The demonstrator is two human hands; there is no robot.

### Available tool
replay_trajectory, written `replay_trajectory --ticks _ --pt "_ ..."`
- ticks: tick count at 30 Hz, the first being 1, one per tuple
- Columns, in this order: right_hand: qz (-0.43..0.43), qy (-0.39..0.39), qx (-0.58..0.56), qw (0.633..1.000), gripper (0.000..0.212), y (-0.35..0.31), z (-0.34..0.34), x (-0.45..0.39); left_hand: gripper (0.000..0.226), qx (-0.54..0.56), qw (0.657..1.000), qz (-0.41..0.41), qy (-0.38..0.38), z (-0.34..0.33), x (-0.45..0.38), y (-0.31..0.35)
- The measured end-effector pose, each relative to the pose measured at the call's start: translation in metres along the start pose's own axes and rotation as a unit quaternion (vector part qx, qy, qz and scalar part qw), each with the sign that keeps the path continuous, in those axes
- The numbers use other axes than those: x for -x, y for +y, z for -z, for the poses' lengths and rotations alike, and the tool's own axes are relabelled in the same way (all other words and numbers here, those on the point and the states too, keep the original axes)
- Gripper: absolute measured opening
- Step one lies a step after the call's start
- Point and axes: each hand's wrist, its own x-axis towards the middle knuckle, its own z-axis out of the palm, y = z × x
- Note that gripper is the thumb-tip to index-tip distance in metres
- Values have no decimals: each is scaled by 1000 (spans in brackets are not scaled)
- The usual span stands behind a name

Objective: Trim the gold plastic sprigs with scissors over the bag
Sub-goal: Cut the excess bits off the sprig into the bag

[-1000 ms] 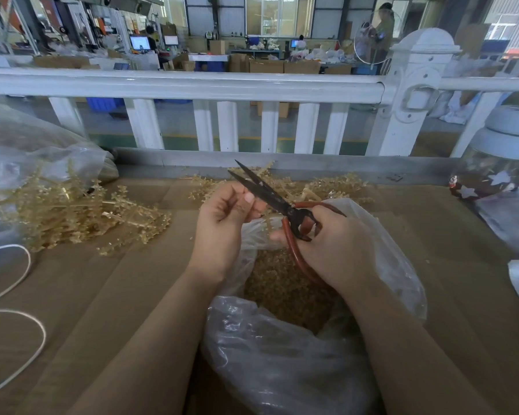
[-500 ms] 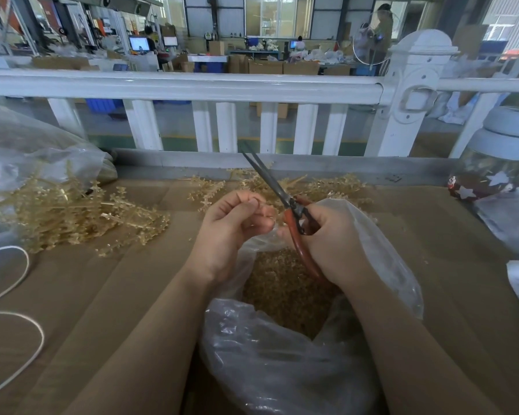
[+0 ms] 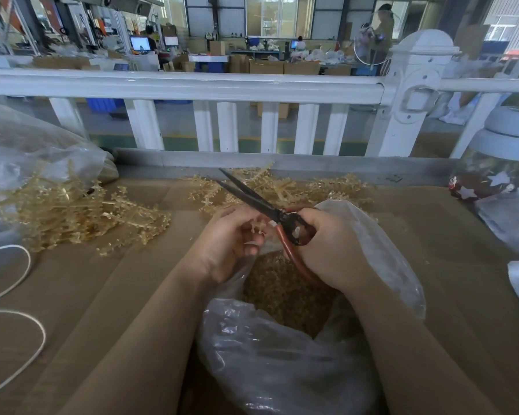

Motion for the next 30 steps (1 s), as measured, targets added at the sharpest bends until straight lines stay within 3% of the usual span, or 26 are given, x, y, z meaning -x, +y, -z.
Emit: replay_trajectory --ticks 7,11,14,21,25,30 --pt "57 57 18 997 17 -2 -1 2 9 -42 994 57 -87 9 5 7" --pt "50 80 17 995 19 -2 -2 2 14 -30 991 94 -92 14 6 8" --pt "23 111 -12 993 22 -4 -2 2 11 0 993 74 -90 17 6 8" --pt "-23 191 -60 979 13 -3 4 2 14 133 990 -34 -5 16 2 10" --pt "-36 169 -50 984 13 -1 2 0 14 112 988 -76 72 11 -1 10" --pt "-39 128 -3 991 22 0 2 1 18 128 983 -102 81 7 -1 10"
